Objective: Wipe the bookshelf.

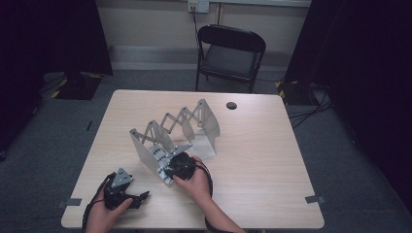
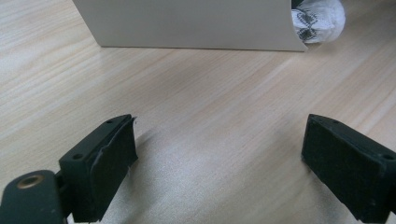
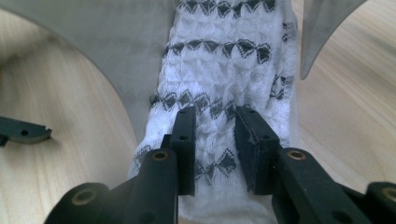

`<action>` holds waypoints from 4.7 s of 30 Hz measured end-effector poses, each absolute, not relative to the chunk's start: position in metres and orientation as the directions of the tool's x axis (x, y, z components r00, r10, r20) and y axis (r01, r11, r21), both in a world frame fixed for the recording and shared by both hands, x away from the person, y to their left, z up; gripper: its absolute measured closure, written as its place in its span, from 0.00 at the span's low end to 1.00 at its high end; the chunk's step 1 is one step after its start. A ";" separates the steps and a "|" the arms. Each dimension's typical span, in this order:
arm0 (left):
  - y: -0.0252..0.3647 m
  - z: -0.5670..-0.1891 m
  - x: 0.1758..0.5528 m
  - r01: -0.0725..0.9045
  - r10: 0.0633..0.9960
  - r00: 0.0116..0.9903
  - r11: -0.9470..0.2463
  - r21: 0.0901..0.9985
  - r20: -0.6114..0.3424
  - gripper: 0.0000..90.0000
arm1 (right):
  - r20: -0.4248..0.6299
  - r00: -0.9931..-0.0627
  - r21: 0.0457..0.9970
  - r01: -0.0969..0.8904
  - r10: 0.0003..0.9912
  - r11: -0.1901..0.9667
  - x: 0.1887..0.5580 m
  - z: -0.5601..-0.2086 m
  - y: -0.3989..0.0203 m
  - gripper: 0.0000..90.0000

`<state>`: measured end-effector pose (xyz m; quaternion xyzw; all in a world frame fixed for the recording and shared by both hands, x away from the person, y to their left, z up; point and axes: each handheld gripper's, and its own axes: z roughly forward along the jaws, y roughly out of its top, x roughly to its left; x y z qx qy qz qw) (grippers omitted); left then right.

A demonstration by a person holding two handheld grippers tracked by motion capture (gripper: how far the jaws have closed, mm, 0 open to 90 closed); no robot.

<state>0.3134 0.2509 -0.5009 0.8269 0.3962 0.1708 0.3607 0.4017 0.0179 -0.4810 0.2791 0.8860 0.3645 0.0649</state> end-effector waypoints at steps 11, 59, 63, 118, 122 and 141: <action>0.251 -0.501 0.313 0.532 0.778 0.628 -0.428 0.731 -0.002 0.11 | 0.092 -0.839 0.673 0.450 0.536 0.588 0.388 -0.481 0.002 0.78; 0.251 -0.501 0.314 0.531 0.778 0.628 -0.428 0.731 0.000 0.10 | 0.123 -0.838 0.677 0.462 0.531 0.573 0.388 -0.482 -0.004 0.83; 0.251 -0.501 0.314 0.531 0.779 0.627 -0.428 0.731 -0.001 0.10 | 0.143 -0.829 0.701 0.470 0.540 0.536 0.387 -0.478 -0.009 0.68; 0.251 -0.501 0.314 0.531 0.778 0.628 -0.430 0.730 0.001 0.10 | 0.109 -0.807 0.652 0.499 0.581 0.571 0.395 -0.481 0.012 0.83; 0.251 -0.501 0.314 0.531 0.779 0.627 -0.430 0.730 0.002 0.10 | 0.146 -0.798 0.648 0.524 0.584 0.553 0.395 -0.478 0.008 0.84; 0.251 -0.501 0.314 0.533 0.780 0.626 -0.427 0.730 0.000 0.09 | 0.164 -0.841 0.716 0.461 0.515 0.525 0.389 -0.404 0.004 0.84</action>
